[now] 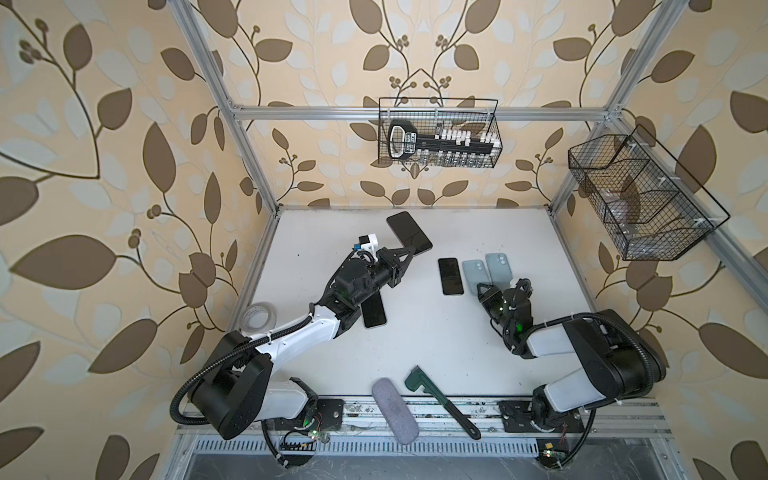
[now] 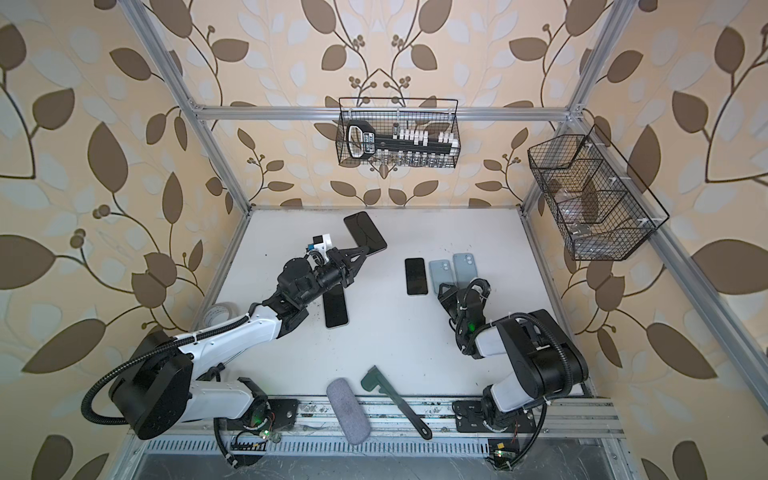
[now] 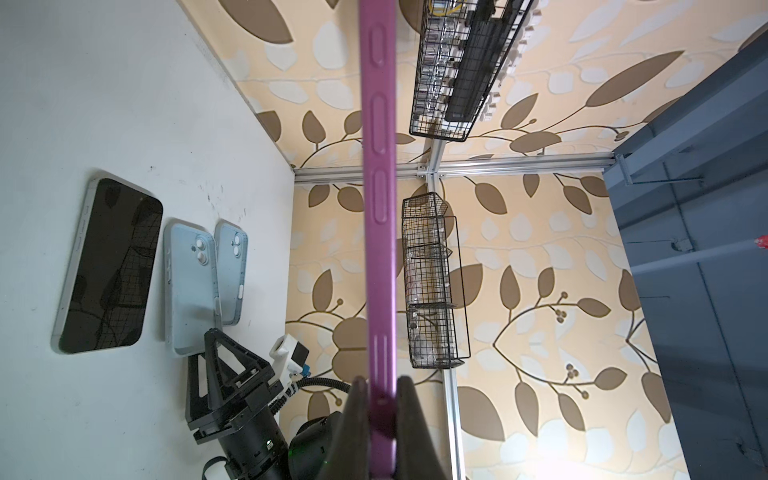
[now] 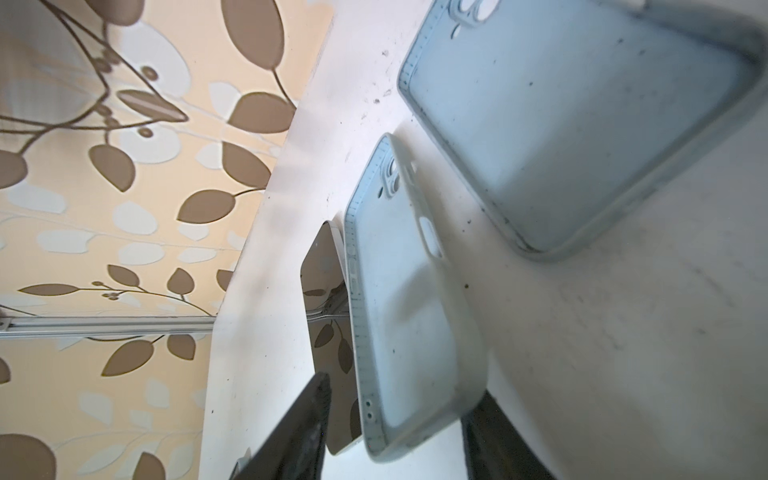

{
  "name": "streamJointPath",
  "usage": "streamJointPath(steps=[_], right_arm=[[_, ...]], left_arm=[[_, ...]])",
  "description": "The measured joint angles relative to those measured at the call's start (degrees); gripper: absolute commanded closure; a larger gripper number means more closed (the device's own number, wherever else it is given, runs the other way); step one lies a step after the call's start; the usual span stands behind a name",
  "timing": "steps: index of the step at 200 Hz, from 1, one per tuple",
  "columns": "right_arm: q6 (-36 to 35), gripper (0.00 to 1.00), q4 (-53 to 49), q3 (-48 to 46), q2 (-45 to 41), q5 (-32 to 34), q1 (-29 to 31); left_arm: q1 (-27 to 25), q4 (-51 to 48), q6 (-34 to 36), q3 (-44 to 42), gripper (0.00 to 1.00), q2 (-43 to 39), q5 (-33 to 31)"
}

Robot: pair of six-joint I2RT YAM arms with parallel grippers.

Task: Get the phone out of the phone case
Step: 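Lower the pink-backed phone with the left gripper beside the black phones and release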

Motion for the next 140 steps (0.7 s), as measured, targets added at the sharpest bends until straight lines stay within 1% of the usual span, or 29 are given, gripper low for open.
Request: streamJointPath(steps=[28,51,96,113,140], right_arm=[[-1.88,0.43,-4.79,0.00,-4.76,3.52,1.46],[-3.69,0.43,-8.24,0.00,-7.91,5.88,2.29],[-6.47,0.42,-12.68,-0.20,-12.17,8.52,2.43],[-7.78,0.34,-13.81,-0.24,-14.16,8.66,2.40],[-11.34,0.22,-16.52,-0.20,-18.34,7.87,2.08]], left_arm=[[0.00,-0.15,0.20,-0.48,1.00,0.00,0.22],[0.02,-0.92,0.68,-0.59,1.00,0.00,0.94],[0.15,-5.35,4.31,-0.59,1.00,0.00,1.66],[0.39,-8.83,7.19,-0.07,1.00,0.02,2.86],[0.39,-17.42,13.44,2.86,1.00,0.17,4.59]])
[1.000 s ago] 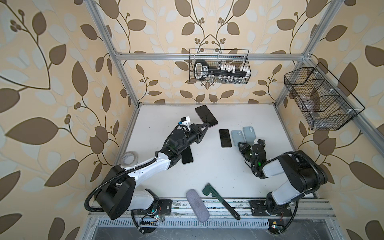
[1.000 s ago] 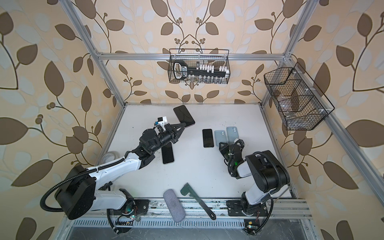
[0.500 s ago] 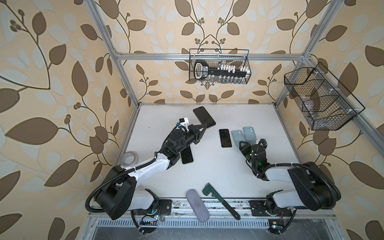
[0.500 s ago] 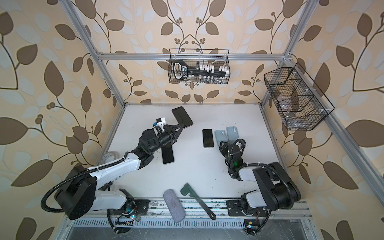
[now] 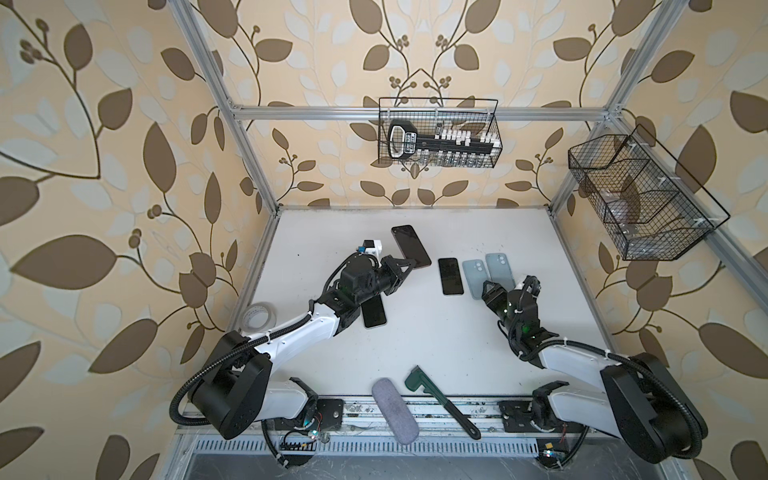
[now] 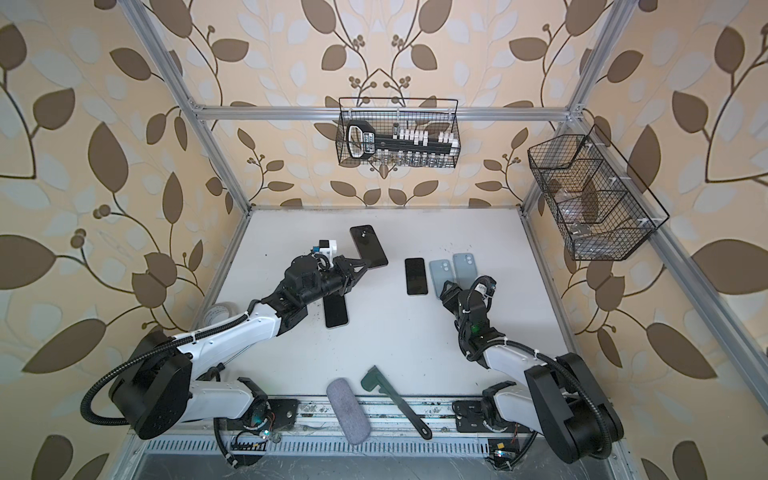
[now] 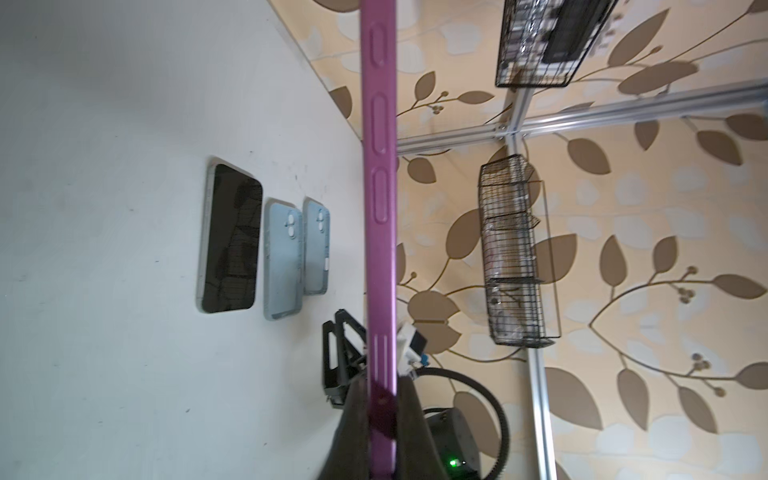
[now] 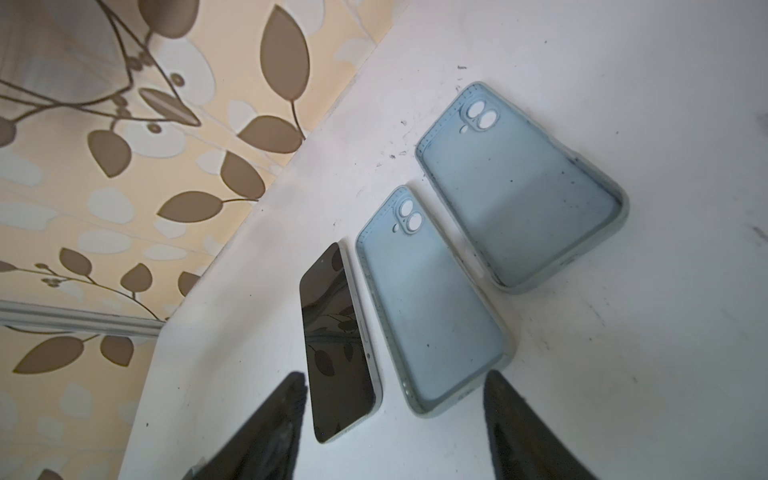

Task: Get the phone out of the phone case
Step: 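Lower the pink-backed phone with the left gripper beside the black phones and release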

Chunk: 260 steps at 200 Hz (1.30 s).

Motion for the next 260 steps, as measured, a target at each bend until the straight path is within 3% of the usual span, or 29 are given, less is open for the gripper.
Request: streamJointPath(steps=[38,104,260], right_arm=[[-6.49,0.00,-5.27,1.57,-5.88,-4.90,-3.96],[-12.48,0.00,-12.07,4.68,-7.50,-13.53,-7.10],[-13.27,0.00,-13.00,2.71,-6.99,-16.22,-9.01]], left_arm=[[-0.02,-4.63,6.75,1.22,1.00,1.31,1.64],[-0.02,-4.00,12.28,1.22,1.00,14.38,4.42],[-0.02,4.44,14.60,4.28,1.00,28.94,7.41]])
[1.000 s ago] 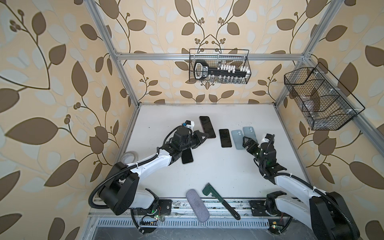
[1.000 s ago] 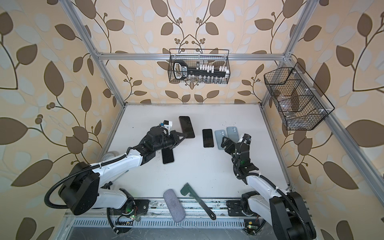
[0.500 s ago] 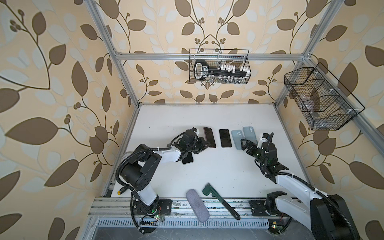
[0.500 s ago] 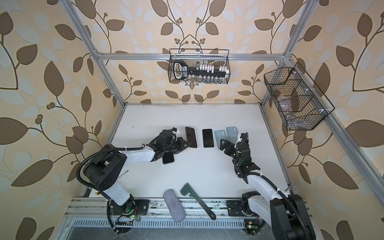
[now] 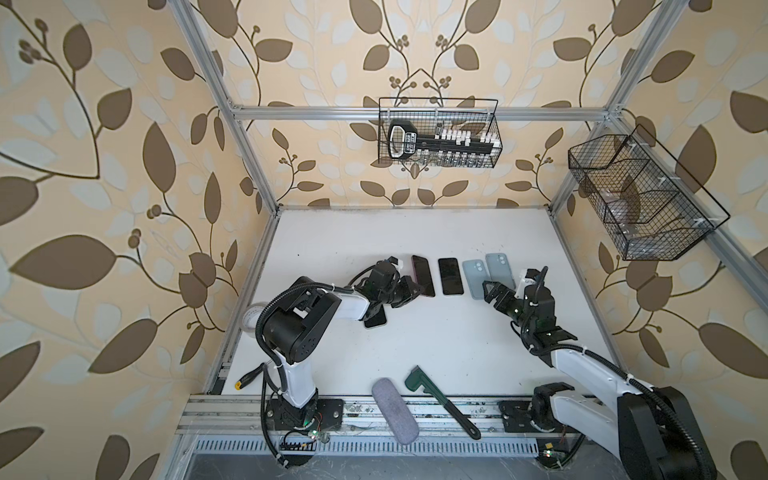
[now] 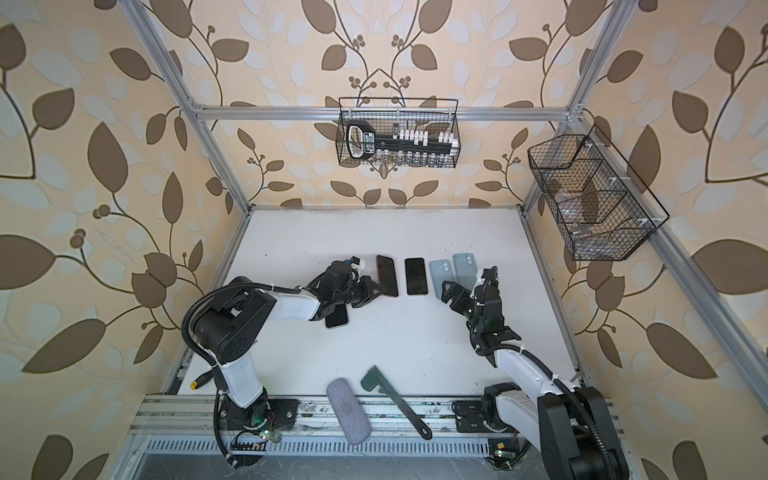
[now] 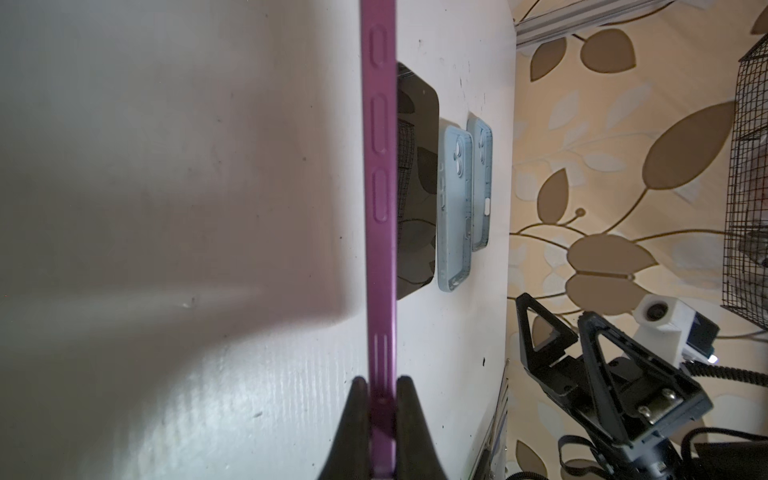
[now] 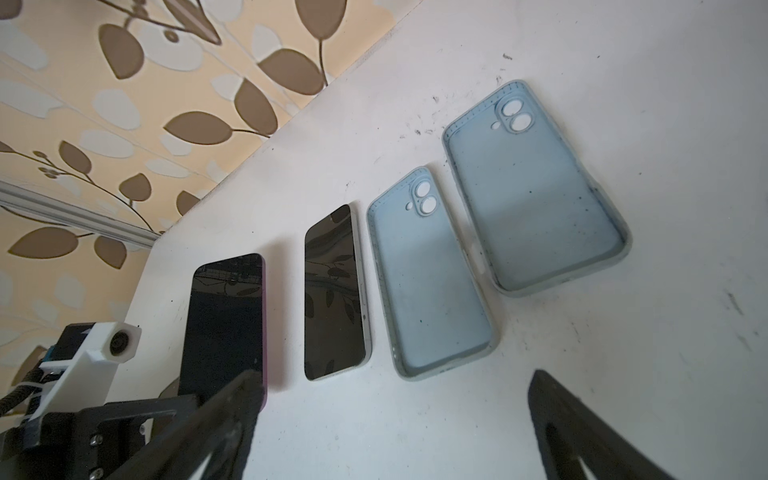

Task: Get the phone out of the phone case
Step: 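Lower the pink-backed phone with the left gripper beside the black phones and release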

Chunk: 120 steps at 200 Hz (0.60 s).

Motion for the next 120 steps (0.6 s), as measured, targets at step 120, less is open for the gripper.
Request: streamJointPath(steps=[120], right_arm=[[0.02,0.00,0.11,-1.31,-0.04,-0.48,-0.92]], left_arm=[[0.39,0.17,1.05,0.85,0.84,2.95,-0.28]])
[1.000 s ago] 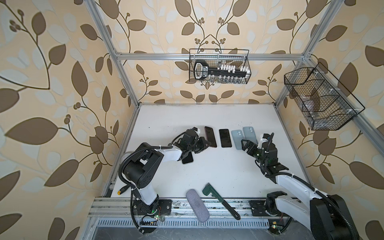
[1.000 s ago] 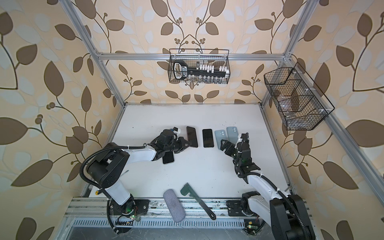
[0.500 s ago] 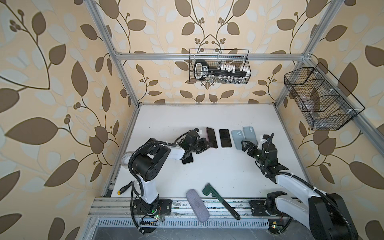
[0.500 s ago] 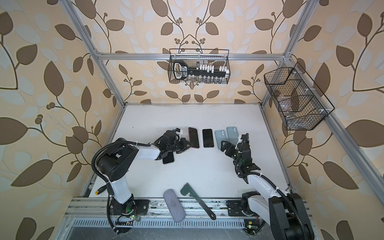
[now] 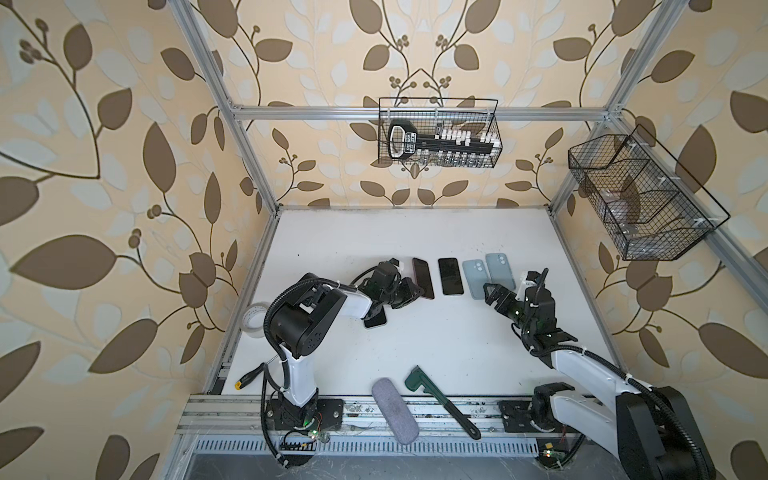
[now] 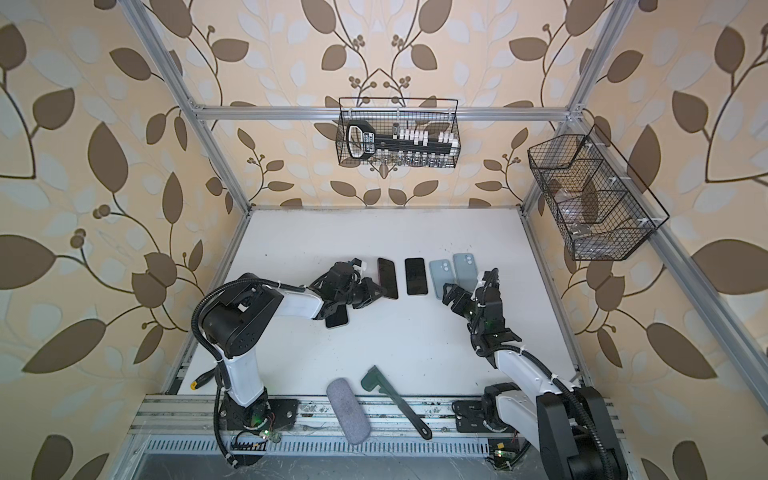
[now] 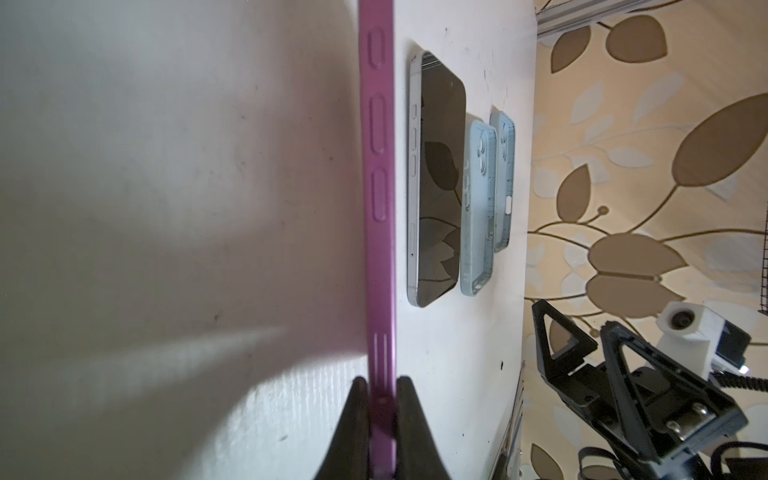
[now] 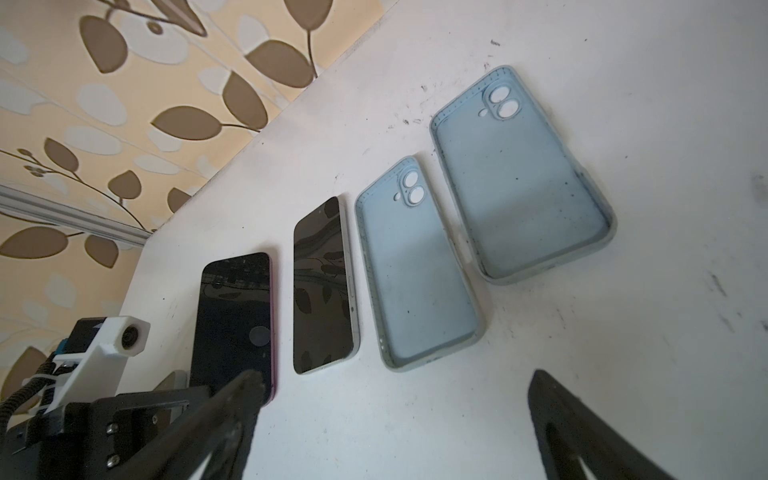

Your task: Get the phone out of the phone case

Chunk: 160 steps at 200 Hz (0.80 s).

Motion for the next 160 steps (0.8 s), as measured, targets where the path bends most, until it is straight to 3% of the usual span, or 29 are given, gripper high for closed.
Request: streamJointPath(steps=[39,144,160], right_arm=[[0.04,0.00,0.02,-0.50,0.00,-0.20,-0.13],[0.00,0.00,0.31,-0.50,-0.07,-0.83,-0.13],[0.02,0.00,0.22,-0.50,-0.07,-0.98,-0.13]], left_arm=[[0.00,0.17,1.05,-0.02,0.69,0.00,-0.59],[0.00,-0.37,3.96,-0.35,0.62,0.00,-3.50],[0.00,-0.46,4.22,-0.35,0.57,0.00,-3.89]])
